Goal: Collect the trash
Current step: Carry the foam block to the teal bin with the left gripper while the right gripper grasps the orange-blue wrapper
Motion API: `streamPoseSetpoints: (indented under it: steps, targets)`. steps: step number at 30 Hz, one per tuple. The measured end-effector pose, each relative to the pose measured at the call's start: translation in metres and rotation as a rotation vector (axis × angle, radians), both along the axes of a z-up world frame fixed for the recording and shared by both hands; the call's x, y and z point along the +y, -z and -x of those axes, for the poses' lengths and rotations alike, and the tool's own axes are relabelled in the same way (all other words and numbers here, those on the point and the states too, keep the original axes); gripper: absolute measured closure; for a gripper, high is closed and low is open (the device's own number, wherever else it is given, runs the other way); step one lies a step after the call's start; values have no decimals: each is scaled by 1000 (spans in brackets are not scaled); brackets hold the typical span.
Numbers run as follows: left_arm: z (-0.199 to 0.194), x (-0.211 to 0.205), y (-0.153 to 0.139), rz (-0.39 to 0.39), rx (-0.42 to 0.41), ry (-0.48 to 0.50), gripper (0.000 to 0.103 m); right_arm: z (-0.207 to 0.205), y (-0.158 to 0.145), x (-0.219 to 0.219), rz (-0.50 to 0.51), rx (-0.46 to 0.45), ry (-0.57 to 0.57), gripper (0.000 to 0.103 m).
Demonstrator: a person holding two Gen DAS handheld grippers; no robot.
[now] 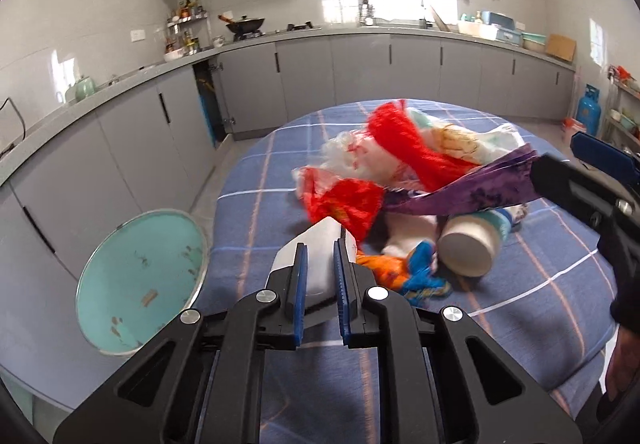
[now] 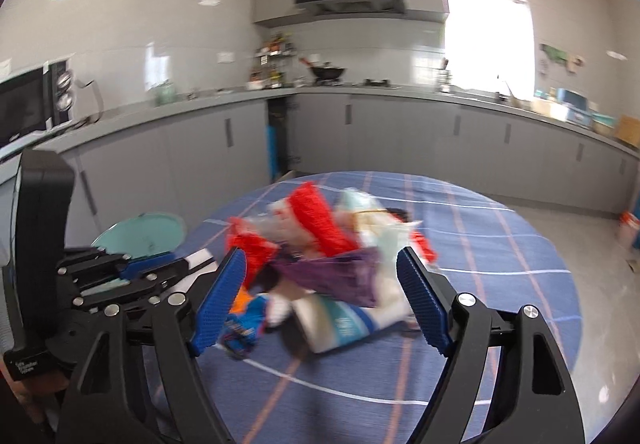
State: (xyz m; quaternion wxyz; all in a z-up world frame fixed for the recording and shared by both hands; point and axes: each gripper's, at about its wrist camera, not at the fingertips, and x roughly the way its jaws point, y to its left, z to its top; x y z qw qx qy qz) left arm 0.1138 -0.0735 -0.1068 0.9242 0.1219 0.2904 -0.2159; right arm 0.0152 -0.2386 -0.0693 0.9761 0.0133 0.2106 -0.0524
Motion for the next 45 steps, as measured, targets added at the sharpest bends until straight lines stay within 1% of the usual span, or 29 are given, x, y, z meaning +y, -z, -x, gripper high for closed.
streamPoseSetpoints:
  steps: [3,5,8,9,11,13,15,17,18,19,22,26,32,40,45]
  targets:
    - [-2,14,-5,12,-10,-32,89,-9,6,13,18,22,-54,30]
    - [-3,21,-10,13,-34,-56,89,-18,13,21,24,53,-89,39]
    - [-3,30,-15,-1,-79,-89,89,-29,26,36,43,101,-141,43]
    - [-2,31,-15,-5,-83,-96,89,-33,30,41,52,119,-155,45]
    - [-1,34,-13,-6,-79,-102,89,-37,40,49,53,151,-178,53]
    - [1,36,-9,-15,-80,-108,89,-40,49,54,66,185,-185,53]
    - [0,40,-6,-8,-65,-116,89,-46,57,57,70,219,-188,58]
    - [-1,46,-4,-7,-58,-135,89,-52,66,57,67,260,-183,67]
    - [-3,49,-4,-5,-56,-146,89,-52,68,57,65,270,-183,70]
    - [-3,51,-4,-4,-55,-154,89,-54,71,57,67,287,-182,76]
    - [-6,59,-3,-9,-51,-188,89,-52,73,59,56,288,-192,82]
    - [-12,68,-3,-14,-51,-234,89,-46,66,63,53,255,-204,84]
    - [-19,84,-6,-23,-61,-302,89,-49,46,69,50,198,-234,85]
    - [-38,111,-18,-38,-90,-399,89,-70,25,96,60,142,-313,85]
    - [-55,134,-26,-58,-105,-479,89,-88,13,118,58,122,-367,85]
